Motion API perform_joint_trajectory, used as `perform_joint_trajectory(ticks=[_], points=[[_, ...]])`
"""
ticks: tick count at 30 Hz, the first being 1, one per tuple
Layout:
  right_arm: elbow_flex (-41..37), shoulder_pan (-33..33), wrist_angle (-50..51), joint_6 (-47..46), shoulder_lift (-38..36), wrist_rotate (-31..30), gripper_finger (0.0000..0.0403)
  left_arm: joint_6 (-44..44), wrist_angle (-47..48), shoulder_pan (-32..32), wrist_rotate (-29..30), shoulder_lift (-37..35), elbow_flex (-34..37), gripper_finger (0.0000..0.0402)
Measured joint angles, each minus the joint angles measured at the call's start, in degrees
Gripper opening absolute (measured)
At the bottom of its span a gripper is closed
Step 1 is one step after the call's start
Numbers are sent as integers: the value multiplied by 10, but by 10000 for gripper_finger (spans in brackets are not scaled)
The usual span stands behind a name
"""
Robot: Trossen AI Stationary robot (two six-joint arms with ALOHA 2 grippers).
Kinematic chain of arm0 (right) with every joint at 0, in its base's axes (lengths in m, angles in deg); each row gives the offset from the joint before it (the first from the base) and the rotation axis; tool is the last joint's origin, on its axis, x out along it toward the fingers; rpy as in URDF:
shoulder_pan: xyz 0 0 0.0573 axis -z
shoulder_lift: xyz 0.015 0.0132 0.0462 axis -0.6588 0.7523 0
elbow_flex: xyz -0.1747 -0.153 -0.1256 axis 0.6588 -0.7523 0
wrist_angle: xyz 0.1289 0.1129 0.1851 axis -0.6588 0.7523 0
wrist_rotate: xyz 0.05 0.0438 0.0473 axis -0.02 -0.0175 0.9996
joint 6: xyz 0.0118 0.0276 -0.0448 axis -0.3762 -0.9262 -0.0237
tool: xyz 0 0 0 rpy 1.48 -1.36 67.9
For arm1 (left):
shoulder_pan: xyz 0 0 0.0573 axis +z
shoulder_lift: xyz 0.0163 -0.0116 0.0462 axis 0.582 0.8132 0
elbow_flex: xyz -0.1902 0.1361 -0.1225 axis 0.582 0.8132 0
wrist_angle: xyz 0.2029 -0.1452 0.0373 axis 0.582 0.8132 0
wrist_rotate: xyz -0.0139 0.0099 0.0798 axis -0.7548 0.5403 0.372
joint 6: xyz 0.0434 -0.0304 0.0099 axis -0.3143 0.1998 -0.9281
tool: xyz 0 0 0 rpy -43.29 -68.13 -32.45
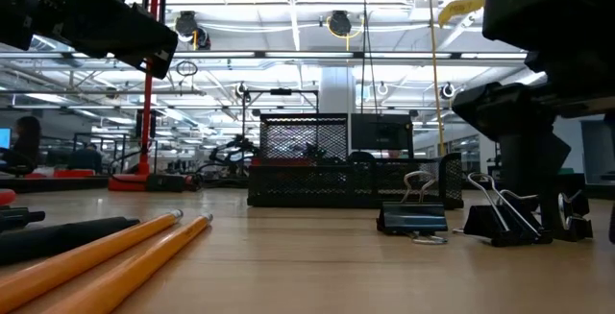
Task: Pick and place office supplies into organizer
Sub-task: Put the black binder clip into the black desk organizer
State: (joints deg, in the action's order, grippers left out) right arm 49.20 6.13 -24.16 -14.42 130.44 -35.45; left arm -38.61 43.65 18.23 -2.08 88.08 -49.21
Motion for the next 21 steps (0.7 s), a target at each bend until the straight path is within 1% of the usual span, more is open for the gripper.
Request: perform_joint_trajectory(ticks=[5, 18, 21], points=[[0, 5, 4, 10, 0, 0, 180, 0, 0, 0, 0, 0, 0, 47], [0, 10, 6, 29, 0, -2, 31, -3, 0, 0, 0, 0, 0, 47], [0, 10, 5, 29, -3, -3, 12, -1, 0, 0, 0, 0, 0, 47]])
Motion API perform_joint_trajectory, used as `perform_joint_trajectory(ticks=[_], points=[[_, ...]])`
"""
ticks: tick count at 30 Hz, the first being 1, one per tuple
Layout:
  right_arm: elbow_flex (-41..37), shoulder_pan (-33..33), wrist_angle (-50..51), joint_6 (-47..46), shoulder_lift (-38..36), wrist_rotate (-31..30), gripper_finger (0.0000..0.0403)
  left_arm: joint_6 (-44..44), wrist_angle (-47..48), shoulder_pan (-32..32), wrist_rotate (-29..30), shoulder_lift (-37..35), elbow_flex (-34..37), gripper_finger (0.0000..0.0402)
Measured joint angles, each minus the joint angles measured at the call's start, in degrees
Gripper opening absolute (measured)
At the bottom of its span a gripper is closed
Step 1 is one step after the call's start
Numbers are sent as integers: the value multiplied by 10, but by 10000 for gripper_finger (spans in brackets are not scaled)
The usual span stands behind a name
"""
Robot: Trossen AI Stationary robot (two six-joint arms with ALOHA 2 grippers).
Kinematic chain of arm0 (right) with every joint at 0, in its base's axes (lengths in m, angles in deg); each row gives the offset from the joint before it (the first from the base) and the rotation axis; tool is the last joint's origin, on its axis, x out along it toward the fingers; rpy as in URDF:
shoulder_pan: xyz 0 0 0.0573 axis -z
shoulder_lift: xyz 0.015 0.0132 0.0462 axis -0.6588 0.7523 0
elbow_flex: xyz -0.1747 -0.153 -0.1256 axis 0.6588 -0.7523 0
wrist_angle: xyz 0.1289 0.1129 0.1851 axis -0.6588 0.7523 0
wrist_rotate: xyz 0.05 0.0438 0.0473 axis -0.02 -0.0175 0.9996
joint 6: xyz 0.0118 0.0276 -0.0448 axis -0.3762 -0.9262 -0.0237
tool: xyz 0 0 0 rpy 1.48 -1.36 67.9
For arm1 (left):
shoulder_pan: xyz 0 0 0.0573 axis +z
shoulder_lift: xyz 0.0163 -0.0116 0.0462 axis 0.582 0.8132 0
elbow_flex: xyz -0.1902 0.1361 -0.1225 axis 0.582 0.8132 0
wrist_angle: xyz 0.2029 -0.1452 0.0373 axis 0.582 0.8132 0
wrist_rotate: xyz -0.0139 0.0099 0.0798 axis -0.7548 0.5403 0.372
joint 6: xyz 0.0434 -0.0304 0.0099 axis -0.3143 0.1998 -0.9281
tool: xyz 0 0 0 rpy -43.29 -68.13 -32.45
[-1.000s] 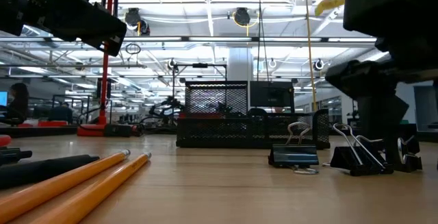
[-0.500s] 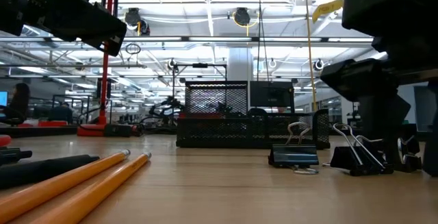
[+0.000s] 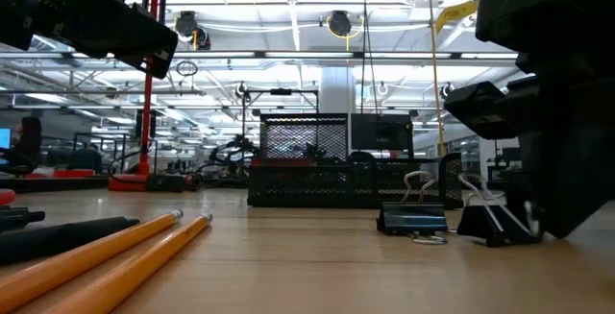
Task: Pick and place office supplies into organizer
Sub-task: Put the black binder clip into the black desk organizer
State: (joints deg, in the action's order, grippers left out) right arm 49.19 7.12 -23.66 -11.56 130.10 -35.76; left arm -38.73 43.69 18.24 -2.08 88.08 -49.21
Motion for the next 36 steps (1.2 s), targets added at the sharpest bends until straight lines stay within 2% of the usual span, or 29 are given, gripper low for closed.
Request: perform_joint_trajectory(ticks=[3, 12, 19, 26, 36], points=[[0, 1, -1, -1, -2, -1, 18, 0, 0, 0, 0, 0, 0, 47], [0, 0, 0, -5, -2, 1, 111, -4, 1, 0, 0, 0, 0, 47], [0, 0, -6, -3, -3, 0, 152, -4, 5, 0, 0, 0, 0, 47], [0, 4, -48, 13, -20, 1, 168, -3, 5, 0, 0, 0, 0, 47], [0, 6, -37, 15, -22, 2, 156, -2, 13, 0, 0, 0, 0, 47]])
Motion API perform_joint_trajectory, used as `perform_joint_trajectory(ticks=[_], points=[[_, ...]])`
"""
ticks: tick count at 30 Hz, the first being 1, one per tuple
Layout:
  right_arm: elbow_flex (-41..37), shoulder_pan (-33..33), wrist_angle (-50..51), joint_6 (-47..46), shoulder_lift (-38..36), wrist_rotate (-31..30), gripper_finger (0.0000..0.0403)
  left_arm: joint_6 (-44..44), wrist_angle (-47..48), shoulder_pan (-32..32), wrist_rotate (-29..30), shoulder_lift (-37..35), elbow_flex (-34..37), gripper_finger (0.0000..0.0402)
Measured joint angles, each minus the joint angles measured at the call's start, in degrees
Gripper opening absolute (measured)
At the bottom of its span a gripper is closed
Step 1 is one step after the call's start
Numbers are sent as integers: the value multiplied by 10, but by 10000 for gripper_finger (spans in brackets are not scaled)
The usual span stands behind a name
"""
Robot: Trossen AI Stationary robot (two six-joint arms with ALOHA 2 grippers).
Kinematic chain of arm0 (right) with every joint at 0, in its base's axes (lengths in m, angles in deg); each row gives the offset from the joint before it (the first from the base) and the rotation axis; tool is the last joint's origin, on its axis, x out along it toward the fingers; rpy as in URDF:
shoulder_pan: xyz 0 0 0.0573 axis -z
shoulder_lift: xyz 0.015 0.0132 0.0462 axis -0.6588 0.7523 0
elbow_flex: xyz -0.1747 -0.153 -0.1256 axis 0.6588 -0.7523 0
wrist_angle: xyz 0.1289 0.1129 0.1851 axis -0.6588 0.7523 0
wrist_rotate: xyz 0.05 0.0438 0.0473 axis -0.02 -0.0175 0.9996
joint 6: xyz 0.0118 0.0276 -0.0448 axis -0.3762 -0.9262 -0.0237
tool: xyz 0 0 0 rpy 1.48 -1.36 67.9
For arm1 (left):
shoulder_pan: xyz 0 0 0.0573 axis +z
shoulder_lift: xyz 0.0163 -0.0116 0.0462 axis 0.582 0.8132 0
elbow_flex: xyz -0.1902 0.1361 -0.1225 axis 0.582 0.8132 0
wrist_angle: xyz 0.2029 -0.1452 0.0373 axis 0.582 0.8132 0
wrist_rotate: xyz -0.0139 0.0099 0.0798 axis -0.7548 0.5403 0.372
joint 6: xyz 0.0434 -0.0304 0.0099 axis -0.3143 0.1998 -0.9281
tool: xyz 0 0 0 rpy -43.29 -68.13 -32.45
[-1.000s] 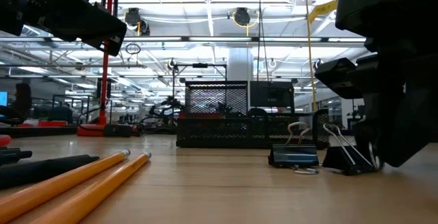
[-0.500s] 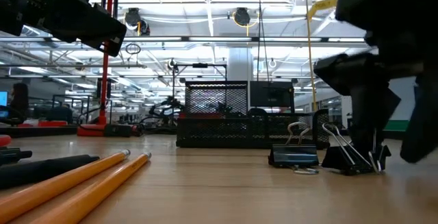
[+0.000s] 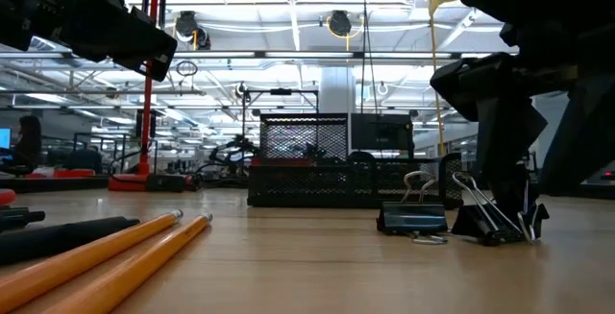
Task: Pick and place office supplies into organizer
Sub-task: Put the black binder clip into the black desk organizer
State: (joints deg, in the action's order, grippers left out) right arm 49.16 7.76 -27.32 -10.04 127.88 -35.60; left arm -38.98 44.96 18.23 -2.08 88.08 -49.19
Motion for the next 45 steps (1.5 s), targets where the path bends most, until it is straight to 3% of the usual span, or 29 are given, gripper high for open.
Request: perform_joint_trajectory(ticks=[14, 32, 40, 45], points=[[0, 6, -6, -2, 5, -2, 149, 0, 0, 0, 0, 0, 0, 47], [0, 19, -12, 25, 6, 1, 13, -1, 1, 0, 0, 0, 0, 47], [0, 19, -12, 29, -34, -5, 24, -1, 1, 0, 0, 0, 0, 47], [0, 19, -16, 54, -72, -65, 17, -1, 2, 0, 0, 0, 0, 47]])
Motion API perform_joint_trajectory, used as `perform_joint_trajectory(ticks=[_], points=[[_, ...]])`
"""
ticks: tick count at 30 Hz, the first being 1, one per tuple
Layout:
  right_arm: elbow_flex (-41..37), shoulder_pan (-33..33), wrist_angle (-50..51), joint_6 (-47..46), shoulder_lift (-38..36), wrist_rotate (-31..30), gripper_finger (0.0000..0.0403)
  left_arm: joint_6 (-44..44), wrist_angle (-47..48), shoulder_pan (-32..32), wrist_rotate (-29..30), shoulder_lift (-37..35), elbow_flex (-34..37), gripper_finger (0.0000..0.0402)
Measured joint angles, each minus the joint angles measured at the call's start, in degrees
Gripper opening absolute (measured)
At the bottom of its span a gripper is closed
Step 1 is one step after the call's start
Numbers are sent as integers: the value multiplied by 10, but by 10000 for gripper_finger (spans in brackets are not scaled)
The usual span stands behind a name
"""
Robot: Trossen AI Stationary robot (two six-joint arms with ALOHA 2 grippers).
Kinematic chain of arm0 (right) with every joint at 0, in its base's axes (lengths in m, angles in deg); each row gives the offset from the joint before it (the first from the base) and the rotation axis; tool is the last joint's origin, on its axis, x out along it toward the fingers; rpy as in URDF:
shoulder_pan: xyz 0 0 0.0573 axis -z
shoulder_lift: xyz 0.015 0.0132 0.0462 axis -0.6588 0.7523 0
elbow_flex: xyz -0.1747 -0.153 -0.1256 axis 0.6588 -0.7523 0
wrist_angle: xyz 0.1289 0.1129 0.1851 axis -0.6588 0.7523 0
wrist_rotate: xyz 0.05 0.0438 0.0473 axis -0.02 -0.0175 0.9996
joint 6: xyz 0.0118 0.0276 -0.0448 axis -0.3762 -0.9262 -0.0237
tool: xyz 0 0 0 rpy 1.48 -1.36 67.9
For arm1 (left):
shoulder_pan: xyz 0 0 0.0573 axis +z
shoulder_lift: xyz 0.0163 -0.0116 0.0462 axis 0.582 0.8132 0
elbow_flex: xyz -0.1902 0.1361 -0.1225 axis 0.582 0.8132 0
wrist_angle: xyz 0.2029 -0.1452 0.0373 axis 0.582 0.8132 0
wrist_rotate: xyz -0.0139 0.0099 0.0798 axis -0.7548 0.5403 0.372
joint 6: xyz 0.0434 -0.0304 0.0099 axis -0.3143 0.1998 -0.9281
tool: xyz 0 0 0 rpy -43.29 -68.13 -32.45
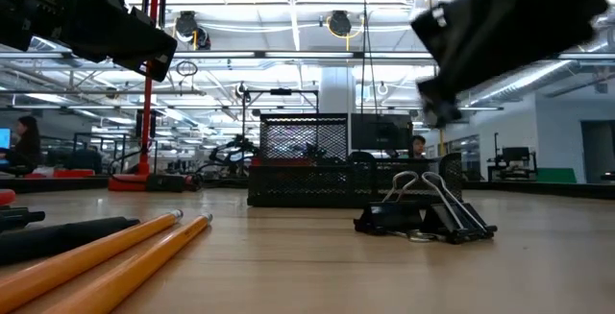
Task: Pick and place office supplies into organizer
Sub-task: Put the black binder clip into the black desk organizer
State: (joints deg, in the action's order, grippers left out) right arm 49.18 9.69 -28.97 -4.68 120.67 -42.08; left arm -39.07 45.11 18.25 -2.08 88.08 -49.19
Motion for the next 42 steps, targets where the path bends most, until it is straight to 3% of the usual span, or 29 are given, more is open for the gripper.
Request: perform_joint_trajectory(ticks=[6, 11, 23, 42], points=[[0, 13, -48, 33, -32, -73, 20, -7, 0, 0, 0, 0, 0, 47], [0, 45, -122, 63, -19, -71, 19, -14, 0, 0, 0, 0, 0, 47], [-1, 132, -185, 80, 62, -71, 19, -22, -2, 0, 0, 0, 0, 47], [0, 181, -161, 49, 99, -71, 20, -22, -2, 0, 0, 0, 0, 47]])
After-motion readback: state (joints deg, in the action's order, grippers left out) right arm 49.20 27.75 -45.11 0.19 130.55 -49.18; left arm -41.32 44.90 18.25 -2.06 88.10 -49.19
